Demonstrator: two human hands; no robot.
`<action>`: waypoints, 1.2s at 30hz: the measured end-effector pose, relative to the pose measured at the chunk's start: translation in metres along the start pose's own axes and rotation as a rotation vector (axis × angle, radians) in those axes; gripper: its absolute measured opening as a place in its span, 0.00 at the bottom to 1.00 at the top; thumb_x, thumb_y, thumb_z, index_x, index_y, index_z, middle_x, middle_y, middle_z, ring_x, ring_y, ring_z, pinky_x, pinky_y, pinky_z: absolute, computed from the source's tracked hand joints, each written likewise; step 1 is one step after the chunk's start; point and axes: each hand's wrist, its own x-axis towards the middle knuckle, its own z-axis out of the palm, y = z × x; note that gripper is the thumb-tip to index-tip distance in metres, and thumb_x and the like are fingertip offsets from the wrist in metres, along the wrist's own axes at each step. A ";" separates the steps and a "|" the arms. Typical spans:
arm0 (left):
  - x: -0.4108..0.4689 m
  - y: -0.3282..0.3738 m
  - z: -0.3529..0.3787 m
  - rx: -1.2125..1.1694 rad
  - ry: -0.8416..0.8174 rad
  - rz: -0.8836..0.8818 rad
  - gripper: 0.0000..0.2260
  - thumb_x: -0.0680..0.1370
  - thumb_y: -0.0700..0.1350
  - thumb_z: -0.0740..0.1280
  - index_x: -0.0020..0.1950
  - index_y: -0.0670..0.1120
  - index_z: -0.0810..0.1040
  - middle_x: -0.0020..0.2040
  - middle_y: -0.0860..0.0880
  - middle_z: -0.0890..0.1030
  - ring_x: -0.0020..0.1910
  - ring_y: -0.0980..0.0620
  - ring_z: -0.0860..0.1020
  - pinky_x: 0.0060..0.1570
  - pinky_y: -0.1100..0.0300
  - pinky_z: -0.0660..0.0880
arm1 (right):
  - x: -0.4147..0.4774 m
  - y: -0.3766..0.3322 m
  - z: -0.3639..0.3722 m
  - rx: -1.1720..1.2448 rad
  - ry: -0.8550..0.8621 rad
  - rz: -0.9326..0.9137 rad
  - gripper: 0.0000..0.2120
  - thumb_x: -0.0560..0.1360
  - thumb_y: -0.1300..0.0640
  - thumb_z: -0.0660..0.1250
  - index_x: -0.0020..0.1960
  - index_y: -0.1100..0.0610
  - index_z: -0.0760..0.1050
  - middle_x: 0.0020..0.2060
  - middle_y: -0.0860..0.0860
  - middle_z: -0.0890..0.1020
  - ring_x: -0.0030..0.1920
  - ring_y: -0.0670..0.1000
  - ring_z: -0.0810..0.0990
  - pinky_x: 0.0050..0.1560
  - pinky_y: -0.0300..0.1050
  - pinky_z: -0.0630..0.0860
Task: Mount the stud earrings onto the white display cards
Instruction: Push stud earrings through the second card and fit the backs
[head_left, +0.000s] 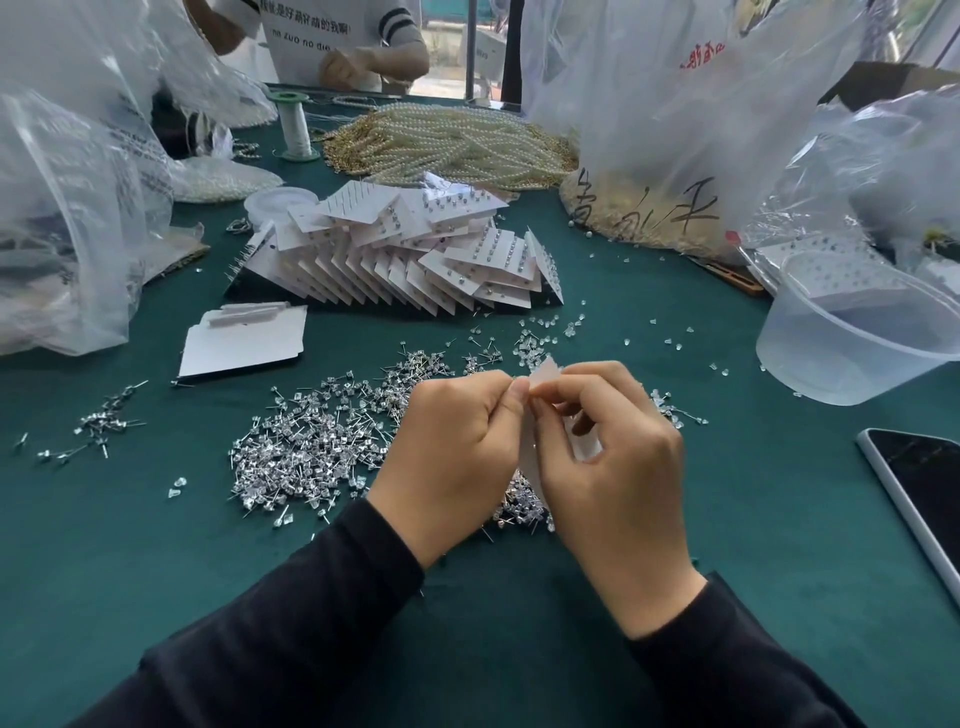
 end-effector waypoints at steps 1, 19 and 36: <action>0.000 0.001 0.001 0.003 0.007 -0.013 0.18 0.75 0.46 0.58 0.30 0.36 0.71 0.23 0.48 0.67 0.26 0.51 0.64 0.27 0.61 0.61 | 0.000 0.000 -0.001 0.006 0.006 0.011 0.04 0.69 0.67 0.70 0.39 0.60 0.78 0.37 0.51 0.79 0.37 0.46 0.75 0.41 0.33 0.71; 0.000 -0.003 -0.001 0.123 -0.037 0.079 0.15 0.75 0.42 0.58 0.29 0.46 0.63 0.24 0.57 0.61 0.24 0.59 0.61 0.28 0.63 0.56 | 0.002 -0.003 -0.005 -0.023 -0.072 0.004 0.05 0.67 0.68 0.69 0.35 0.61 0.77 0.34 0.49 0.77 0.34 0.45 0.73 0.38 0.32 0.70; 0.033 -0.025 -0.102 0.357 -0.316 -0.311 0.07 0.73 0.44 0.70 0.50 0.48 0.80 0.38 0.55 0.80 0.36 0.60 0.78 0.35 0.70 0.73 | 0.018 -0.002 -0.023 0.875 -0.130 0.587 0.02 0.71 0.58 0.65 0.43 0.55 0.76 0.42 0.53 0.82 0.43 0.52 0.79 0.45 0.47 0.77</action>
